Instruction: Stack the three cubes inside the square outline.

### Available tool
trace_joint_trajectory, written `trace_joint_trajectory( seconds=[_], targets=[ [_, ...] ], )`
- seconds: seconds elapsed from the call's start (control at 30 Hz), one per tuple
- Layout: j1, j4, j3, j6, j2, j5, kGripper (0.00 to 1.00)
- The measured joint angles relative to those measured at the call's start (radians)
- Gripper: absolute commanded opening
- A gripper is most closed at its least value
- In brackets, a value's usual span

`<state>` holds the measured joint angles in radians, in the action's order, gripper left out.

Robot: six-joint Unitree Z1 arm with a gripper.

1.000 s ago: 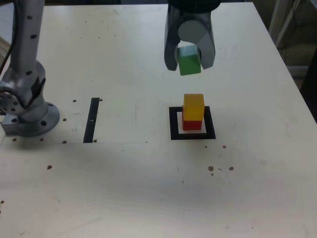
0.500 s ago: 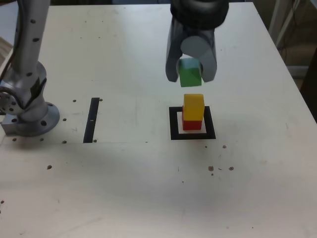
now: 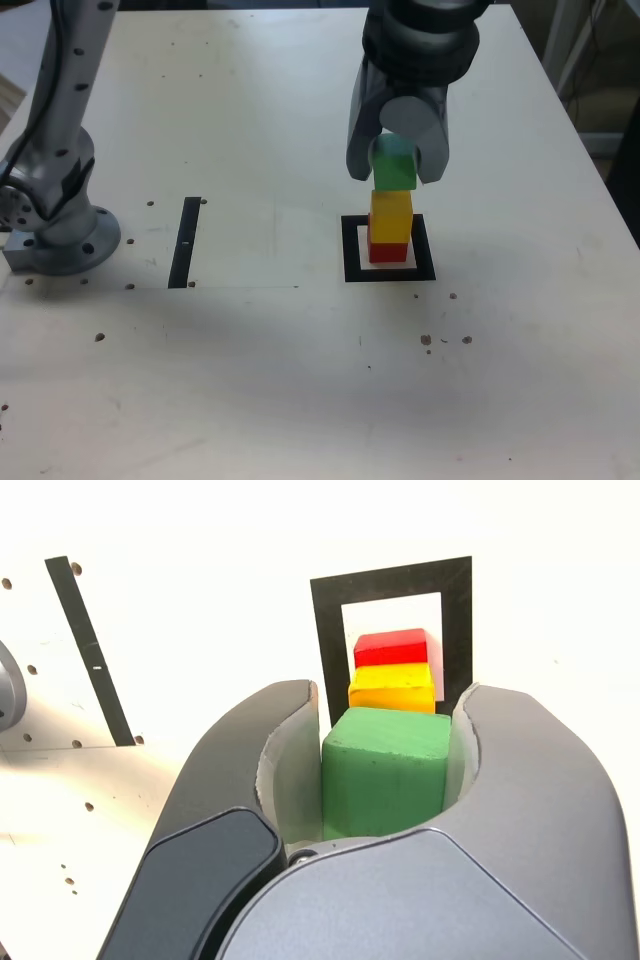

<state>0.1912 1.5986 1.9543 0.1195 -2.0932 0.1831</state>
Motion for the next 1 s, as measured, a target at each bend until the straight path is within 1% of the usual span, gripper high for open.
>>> trace_joint_trajectory(
  seconds=[0.2, 0.37, 0.5, 0.77, 0.9, 1.0],
  targets=[
    [-0.001, 0.0, -0.002, -0.001, -0.015, 0.002, 0.03],
    [-0.01, -0.001, -0.011, -0.01, -0.028, -0.013, 0.04],
    [-0.011, -0.001, -0.013, -0.012, -0.03, -0.022, 0.07],
    [-0.011, -0.001, -0.016, -0.021, -0.038, -0.043, 0.15],
    [-0.011, -0.002, -0.016, -0.03, -0.038, -0.056, 0.23],
    [-0.011, -0.003, -0.014, -0.033, -0.04, -0.058, 0.28]
  ],
)
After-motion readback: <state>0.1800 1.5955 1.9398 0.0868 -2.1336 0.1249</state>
